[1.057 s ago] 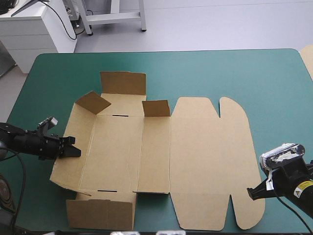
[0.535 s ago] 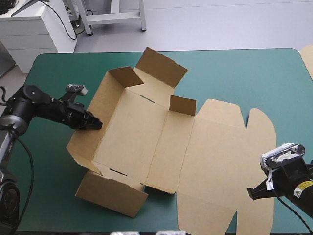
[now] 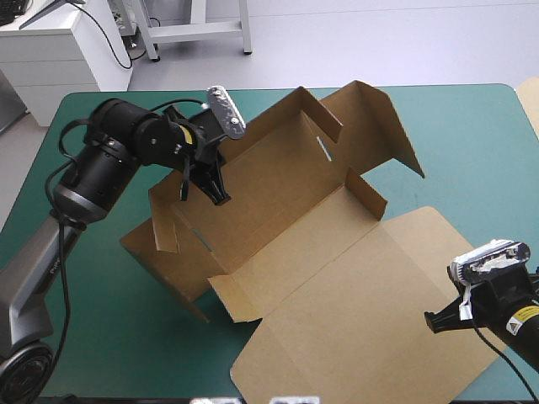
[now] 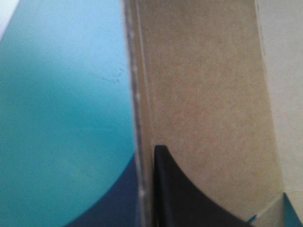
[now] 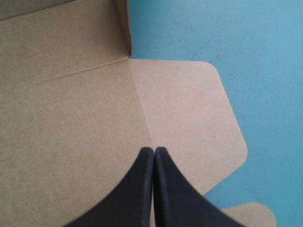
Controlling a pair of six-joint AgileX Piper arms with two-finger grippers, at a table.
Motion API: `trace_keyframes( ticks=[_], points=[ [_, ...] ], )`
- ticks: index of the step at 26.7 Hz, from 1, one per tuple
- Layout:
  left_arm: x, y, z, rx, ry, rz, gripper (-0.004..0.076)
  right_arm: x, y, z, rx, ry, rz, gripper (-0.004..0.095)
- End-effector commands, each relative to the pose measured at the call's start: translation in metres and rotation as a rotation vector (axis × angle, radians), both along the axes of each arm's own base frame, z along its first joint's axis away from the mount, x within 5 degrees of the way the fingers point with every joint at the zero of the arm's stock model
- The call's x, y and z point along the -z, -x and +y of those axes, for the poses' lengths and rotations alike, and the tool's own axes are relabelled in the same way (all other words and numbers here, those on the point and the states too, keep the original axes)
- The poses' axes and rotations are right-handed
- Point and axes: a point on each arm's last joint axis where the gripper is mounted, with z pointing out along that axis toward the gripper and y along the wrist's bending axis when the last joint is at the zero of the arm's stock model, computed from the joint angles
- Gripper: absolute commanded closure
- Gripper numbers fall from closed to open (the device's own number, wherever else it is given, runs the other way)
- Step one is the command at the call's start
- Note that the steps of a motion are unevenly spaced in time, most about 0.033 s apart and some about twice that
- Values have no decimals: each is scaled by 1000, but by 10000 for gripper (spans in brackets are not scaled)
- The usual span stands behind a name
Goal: Fold the box
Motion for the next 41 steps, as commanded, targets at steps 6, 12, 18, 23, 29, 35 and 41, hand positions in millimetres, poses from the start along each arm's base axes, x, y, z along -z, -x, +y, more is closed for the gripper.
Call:
trace_keyframes(
  ticks=[6, 12, 18, 23, 29, 35, 41],
  points=[
    [-11, 1, -60, 171, -183, -426, 731, -14, -4, -1, 23, -29, -97, 927],
    [4, -13, -75, 199, -196, -468, 731, -14, -4, -1, 32, -44, -96, 927],
    [17, -7, -82, 233, -272, -536, 731, -18, -6, 0, 62, -104, -134, 928],
    [31, 9, -84, 257, -290, -619, 731, -21, -7, 0, 64, -122, -165, 928],
    [50, 24, -72, 222, -275, -714, 731, -21, -7, 0, 63, -120, -164, 928],
    [72, 33, -69, 266, -277, -772, 731, -25, -9, 0, 53, -105, -215, 929],
    [100, 35, -65, 295, -332, -788, 731, -30, -11, 0, 50, -110, -253, 927]
  ],
)
